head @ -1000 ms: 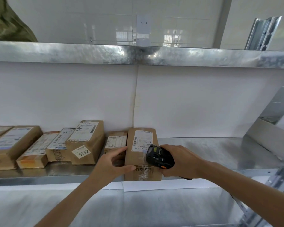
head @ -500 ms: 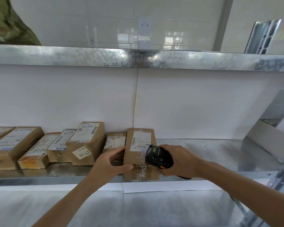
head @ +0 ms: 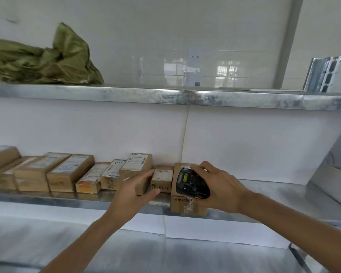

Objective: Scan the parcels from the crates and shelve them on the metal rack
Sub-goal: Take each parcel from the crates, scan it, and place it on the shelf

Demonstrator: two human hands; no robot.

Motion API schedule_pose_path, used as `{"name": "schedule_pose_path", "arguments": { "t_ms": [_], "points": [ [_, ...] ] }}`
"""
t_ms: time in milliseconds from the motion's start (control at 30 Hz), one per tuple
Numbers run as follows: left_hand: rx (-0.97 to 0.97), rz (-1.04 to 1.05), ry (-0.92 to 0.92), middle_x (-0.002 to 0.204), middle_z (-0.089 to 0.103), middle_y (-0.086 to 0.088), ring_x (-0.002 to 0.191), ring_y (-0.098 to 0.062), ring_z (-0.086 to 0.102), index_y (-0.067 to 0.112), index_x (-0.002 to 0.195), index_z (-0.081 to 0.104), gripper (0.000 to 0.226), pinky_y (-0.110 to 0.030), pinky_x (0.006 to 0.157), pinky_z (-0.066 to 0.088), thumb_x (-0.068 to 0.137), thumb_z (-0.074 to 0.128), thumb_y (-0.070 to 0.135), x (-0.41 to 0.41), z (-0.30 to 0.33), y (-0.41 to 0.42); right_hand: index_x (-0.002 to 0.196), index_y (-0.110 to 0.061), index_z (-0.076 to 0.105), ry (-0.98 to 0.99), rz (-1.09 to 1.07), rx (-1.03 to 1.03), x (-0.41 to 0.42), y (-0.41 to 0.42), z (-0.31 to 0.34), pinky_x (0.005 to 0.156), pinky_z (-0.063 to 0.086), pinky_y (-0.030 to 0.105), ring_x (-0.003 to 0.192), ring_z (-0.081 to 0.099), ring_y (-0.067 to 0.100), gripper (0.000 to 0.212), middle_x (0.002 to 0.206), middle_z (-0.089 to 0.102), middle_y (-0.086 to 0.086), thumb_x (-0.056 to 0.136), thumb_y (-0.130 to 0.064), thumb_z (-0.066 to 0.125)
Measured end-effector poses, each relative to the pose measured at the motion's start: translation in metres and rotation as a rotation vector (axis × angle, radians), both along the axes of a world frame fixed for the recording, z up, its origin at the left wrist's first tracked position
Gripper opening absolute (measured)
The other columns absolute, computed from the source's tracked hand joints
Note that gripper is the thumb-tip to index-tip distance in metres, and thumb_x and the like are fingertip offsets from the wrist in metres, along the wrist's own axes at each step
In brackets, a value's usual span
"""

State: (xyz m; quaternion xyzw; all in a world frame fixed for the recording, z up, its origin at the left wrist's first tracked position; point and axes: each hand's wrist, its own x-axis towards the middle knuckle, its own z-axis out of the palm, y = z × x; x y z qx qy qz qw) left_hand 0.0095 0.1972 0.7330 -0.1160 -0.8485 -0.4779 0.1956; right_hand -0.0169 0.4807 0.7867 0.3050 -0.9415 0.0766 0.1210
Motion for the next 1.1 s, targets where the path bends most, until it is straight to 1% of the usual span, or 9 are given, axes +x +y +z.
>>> {"name": "schedule_pose_path", "arguments": {
  "t_ms": [100, 167, 267, 367, 567, 733, 867, 1000, 1100],
  "points": [
    [-0.022, 0.087, 0.043, 0.128, 0.059, 0.033, 0.12, 0.023, 0.046, 0.041, 0.133, 0.06, 0.056, -0.003, 0.097, 0.038, 0.082, 0.083, 0.034, 0.03, 0.013, -0.036, 0.15, -0.035, 0.034, 0.062, 0.072, -0.014, 0.017, -0.042, 0.015, 0.087, 0.056, 0.036, 0.106, 0.059, 0.016, 0.081, 0.129, 0.043, -0.013, 0.08, -0.057, 0.069],
    [-0.031, 0.16, 0.046, 0.13, 0.06, 0.03, 0.123, 0.016, 0.05, 0.04, 0.135, 0.059, 0.059, -0.009, 0.1, 0.041, 0.082, 0.084, 0.033, 0.053, 0.021, -0.069, 0.15, -0.034, 0.036, 0.1, 0.119, -0.004, 0.028, -0.075, 0.023, 0.086, 0.054, 0.031, 0.11, 0.058, 0.013, 0.078, 0.133, 0.045, -0.012, 0.083, -0.057, 0.069],
    [-0.09, 0.254, 0.06, 0.137, 0.055, 0.034, 0.125, 0.015, 0.049, 0.042, 0.138, 0.055, 0.061, -0.005, 0.097, 0.041, 0.083, 0.082, 0.035, 0.096, 0.032, -0.127, 0.151, -0.034, 0.034, 0.12, 0.2, -0.005, 0.042, -0.136, 0.032, 0.082, 0.053, 0.027, 0.113, 0.057, 0.01, 0.08, 0.136, 0.042, -0.014, 0.082, -0.059, 0.068],
    [-0.159, 0.417, 0.051, 0.138, 0.056, 0.03, 0.125, 0.005, 0.053, 0.041, 0.141, 0.054, 0.065, -0.018, 0.102, 0.045, 0.082, 0.079, 0.046, 0.142, 0.035, -0.197, 0.15, -0.037, 0.034, 0.108, 0.304, 0.004, 0.056, -0.21, 0.038, 0.084, 0.056, 0.031, 0.113, 0.055, 0.009, 0.082, 0.132, 0.042, -0.016, 0.079, -0.06, 0.067],
    [-0.115, 0.638, -0.032, 0.138, 0.051, 0.026, 0.129, 0.003, 0.046, 0.038, 0.145, 0.051, 0.067, -0.018, 0.106, 0.036, 0.084, 0.077, 0.047, 0.253, 0.036, -0.345, 0.153, -0.039, 0.031, 0.106, 0.522, 0.007, 0.107, -0.385, 0.039, 0.084, 0.054, 0.033, 0.118, 0.054, 0.009, 0.085, 0.14, 0.041, -0.019, 0.079, -0.059, 0.068],
    [-0.045, 0.854, -0.082, 0.14, 0.057, 0.017, 0.129, -0.005, 0.052, 0.032, 0.146, 0.053, 0.066, -0.028, 0.109, 0.043, 0.085, 0.078, 0.043, 0.352, 0.021, -0.462, 0.147, -0.04, 0.038, 0.068, 0.679, -0.013, 0.16, -0.532, 0.026, 0.084, 0.051, 0.032, 0.113, 0.054, 0.009, 0.08, 0.127, 0.046, -0.02, 0.076, -0.06, 0.068],
    [0.008, 1.025, -0.09, 0.137, 0.058, 0.015, 0.127, -0.008, 0.055, 0.027, 0.145, 0.054, 0.064, -0.033, 0.107, 0.044, 0.087, 0.075, 0.043, 0.413, 0.002, -0.533, 0.145, -0.036, 0.042, 0.023, 0.781, -0.016, 0.197, -0.63, 0.009, 0.084, 0.054, 0.031, 0.107, 0.055, 0.008, 0.076, 0.125, 0.049, -0.016, 0.077, -0.058, 0.069],
    [0.013, 1.163, -0.14, 0.147, 0.052, 0.01, 0.135, -0.016, 0.049, 0.027, 0.144, 0.055, 0.06, -0.042, 0.115, 0.04, 0.089, 0.074, 0.042, 0.445, -0.022, -0.591, 0.144, -0.038, 0.04, -0.015, 0.857, -0.001, 0.214, -0.712, -0.01, 0.08, 0.056, 0.032, 0.103, 0.057, 0.009, 0.075, 0.124, 0.05, -0.018, 0.079, -0.059, 0.07],
    [0.026, 1.217, -0.171, 0.148, 0.052, 0.008, 0.137, -0.016, 0.049, 0.028, 0.144, 0.054, 0.061, -0.044, 0.116, 0.04, 0.088, 0.073, 0.046, 0.45, -0.042, -0.637, 0.147, -0.035, 0.039, -0.038, 0.902, 0.013, 0.212, -0.772, -0.029, 0.08, 0.051, 0.025, 0.104, 0.055, 0.007, 0.077, 0.131, 0.053, -0.015, 0.081, -0.058, 0.073]
  ]
}}
